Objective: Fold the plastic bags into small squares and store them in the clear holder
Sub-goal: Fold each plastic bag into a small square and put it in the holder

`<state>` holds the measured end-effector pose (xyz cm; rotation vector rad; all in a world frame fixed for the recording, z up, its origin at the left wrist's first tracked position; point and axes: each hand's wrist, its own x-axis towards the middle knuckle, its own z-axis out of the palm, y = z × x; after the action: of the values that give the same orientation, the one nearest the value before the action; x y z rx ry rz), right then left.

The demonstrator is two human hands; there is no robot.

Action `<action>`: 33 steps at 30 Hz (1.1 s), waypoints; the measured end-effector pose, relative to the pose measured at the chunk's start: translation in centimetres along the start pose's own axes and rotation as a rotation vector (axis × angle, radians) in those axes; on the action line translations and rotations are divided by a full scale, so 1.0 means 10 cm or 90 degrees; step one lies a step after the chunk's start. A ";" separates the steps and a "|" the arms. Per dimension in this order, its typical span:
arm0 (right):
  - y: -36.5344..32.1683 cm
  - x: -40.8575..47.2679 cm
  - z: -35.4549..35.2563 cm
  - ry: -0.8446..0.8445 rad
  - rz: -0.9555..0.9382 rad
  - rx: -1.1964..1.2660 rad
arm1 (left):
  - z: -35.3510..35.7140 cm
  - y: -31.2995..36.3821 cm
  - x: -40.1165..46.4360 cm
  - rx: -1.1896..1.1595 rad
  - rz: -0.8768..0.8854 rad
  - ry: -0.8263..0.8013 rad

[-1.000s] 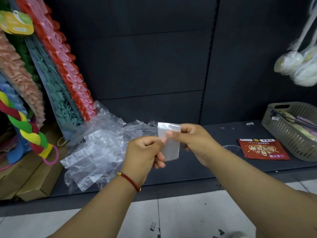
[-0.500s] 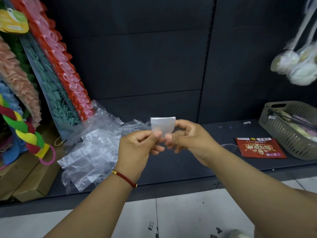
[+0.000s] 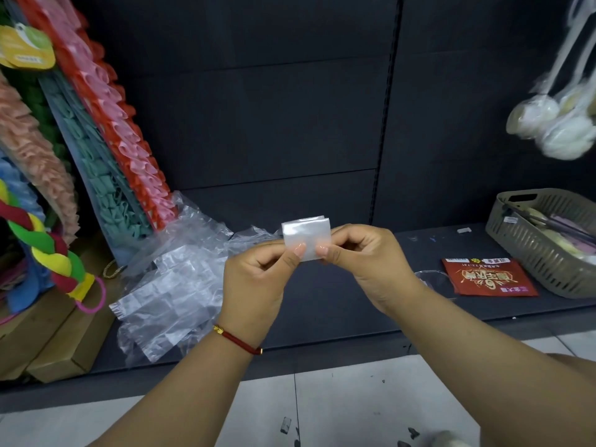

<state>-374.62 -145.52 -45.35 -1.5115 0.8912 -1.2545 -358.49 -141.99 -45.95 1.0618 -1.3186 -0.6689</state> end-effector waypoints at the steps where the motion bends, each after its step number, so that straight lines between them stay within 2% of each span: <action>1: 0.00 0.00 0.01 0.001 0.011 -0.005 | 0.01 -0.01 -0.01 0.009 -0.006 0.012; 4: -0.01 -0.01 0.03 -0.034 0.096 0.078 | 0.06 -0.04 -0.04 0.055 0.012 -0.001; 6: -0.05 -0.02 0.02 -0.036 0.146 0.070 | 0.10 -0.04 -0.07 0.078 0.024 -0.028; 10: -0.04 -0.06 -0.04 0.018 0.105 0.006 | 0.19 0.01 -0.13 0.097 0.005 -0.022; 16: -0.06 -0.25 -0.16 0.061 0.064 -0.075 | 0.42 0.07 -0.19 -0.087 -0.186 -0.012; 21: -0.20 -0.42 -0.39 0.081 0.043 -0.104 | 0.59 0.18 -0.19 -0.030 -0.103 -0.030; 29: -0.62 -0.57 -0.99 0.050 0.058 -0.336 | 0.91 0.42 0.04 0.032 -0.016 -0.210; 33: -0.68 -0.56 -1.23 0.048 0.110 -0.294 | 1.10 0.46 0.20 0.049 0.026 -0.283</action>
<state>-388.05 -140.91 -40.15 -1.7019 1.4016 -1.0280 -369.60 -144.48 -41.83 0.9769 -1.7557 -0.8617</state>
